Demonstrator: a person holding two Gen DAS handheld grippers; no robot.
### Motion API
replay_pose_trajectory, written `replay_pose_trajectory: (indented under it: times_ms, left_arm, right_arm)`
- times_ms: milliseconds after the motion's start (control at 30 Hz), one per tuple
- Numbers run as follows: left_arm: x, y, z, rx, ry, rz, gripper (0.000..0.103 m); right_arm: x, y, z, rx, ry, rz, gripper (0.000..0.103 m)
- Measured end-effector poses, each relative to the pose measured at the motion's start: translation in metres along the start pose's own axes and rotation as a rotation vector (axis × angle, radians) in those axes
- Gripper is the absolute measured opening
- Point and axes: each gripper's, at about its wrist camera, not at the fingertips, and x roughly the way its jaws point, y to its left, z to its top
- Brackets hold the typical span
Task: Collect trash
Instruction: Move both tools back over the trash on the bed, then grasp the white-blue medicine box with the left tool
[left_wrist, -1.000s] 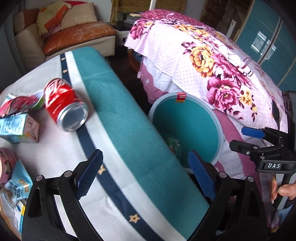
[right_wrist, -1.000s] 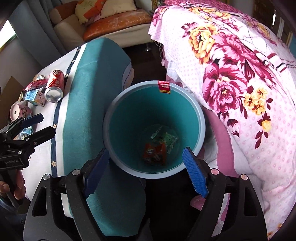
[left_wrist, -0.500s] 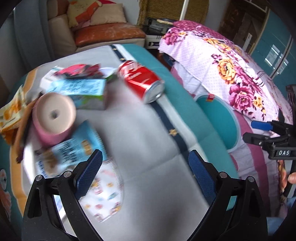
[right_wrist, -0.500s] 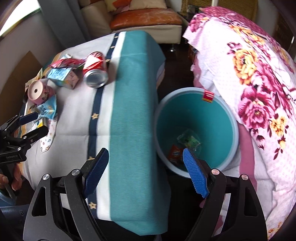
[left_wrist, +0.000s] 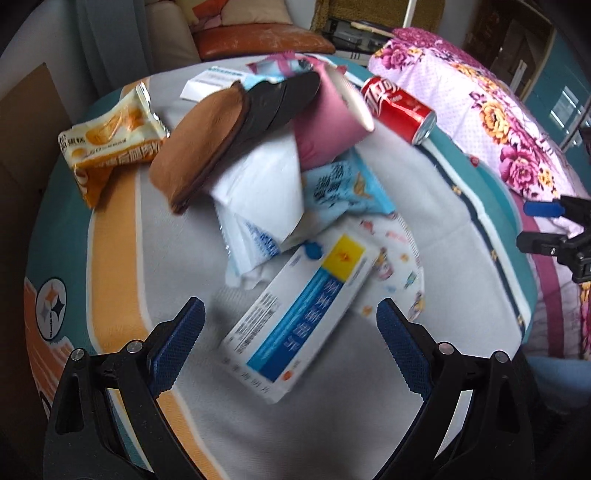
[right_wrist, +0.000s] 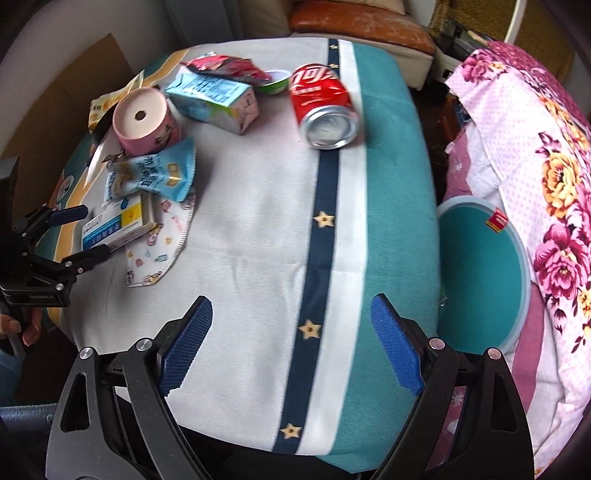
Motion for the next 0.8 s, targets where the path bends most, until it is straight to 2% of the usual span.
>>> replay_pose_trajectory:
  times_ms: [167, 300, 633, 733, 800]
  left_arm:
    - [0.014, 0.003, -0.006, 0.064, 0.032, 0.004, 0.094]
    - [0.018, 0.002, -0.003, 0.095, 0.028, 0.014, 0.094]
    - [0.018, 0.000, 0.000, 0.090, 0.000, -0.026, 0.094]
    - [0.016, -0.001, -0.001, 0.098, -0.009, -0.017, 0.088]
    - [0.015, -0.003, -0.001, 0.107, -0.014, -0.012, 0.080]
  right_arm:
    - [0.006, 0.016, 0.004, -0.020, 0.019, -0.004, 0.083]
    - [0.010, 0.019, 0.006, -0.020, 0.032, -0.007, 0.083]
    - [0.011, 0.021, 0.007, -0.025, 0.039, -0.007, 0.083]
    - [0.010, 0.021, 0.007, -0.027, 0.037, -0.008, 0.083]
    - [0.010, 0.021, 0.008, -0.027, 0.036, -0.008, 0.083]
